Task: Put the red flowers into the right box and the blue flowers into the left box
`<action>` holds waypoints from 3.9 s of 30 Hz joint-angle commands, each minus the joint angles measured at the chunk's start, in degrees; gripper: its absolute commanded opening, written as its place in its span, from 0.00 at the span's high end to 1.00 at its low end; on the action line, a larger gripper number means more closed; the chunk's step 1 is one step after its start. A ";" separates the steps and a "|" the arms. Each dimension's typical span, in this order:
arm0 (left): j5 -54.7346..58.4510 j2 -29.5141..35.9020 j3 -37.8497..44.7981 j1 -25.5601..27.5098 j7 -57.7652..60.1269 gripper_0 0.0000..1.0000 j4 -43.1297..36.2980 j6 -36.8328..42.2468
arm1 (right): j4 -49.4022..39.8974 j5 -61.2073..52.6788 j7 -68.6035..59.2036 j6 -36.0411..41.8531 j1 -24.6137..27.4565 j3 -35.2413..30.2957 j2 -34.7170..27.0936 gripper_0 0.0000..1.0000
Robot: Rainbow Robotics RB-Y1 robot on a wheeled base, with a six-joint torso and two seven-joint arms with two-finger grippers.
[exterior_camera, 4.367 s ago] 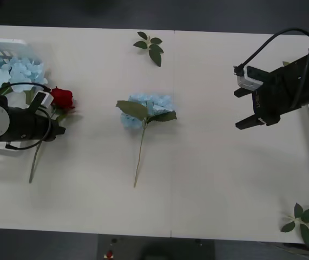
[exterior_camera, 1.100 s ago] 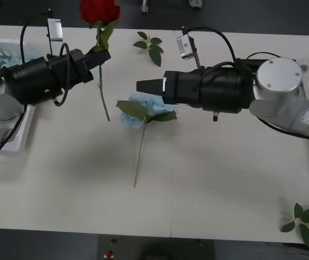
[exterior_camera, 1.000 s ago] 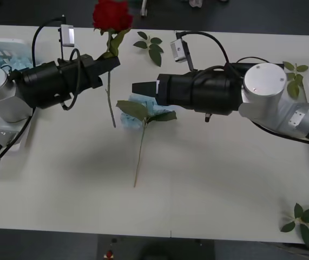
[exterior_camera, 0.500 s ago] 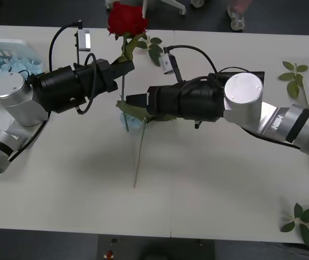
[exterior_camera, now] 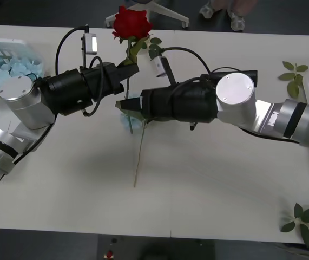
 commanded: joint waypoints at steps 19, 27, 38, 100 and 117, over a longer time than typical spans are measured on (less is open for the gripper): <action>0.86 -0.32 0.51 -0.25 -1.92 1.00 -2.59 0.00 | 1.21 1.65 -1.68 -0.23 -1.10 -0.13 3.49 1.00; 0.95 -0.32 0.51 -0.25 -1.92 1.00 -2.68 0.00 | 1.12 1.30 -1.94 -1.37 -1.10 -0.13 3.49 1.00; 1.74 -0.32 0.51 -0.25 -1.83 0.00 -2.68 0.09 | 0.85 -0.81 -1.68 -1.55 -1.19 -0.31 3.05 1.00; 0.51 47.41 5.00 10.39 30.43 0.00 -3.47 22.76 | 63.52 31.53 2.80 54.44 -15.60 -1.54 -32.37 1.00; -16.98 46.88 5.00 10.39 54.51 0.00 -15.07 22.06 | 75.56 30.39 3.86 39.06 -5.14 -3.21 -21.21 0.99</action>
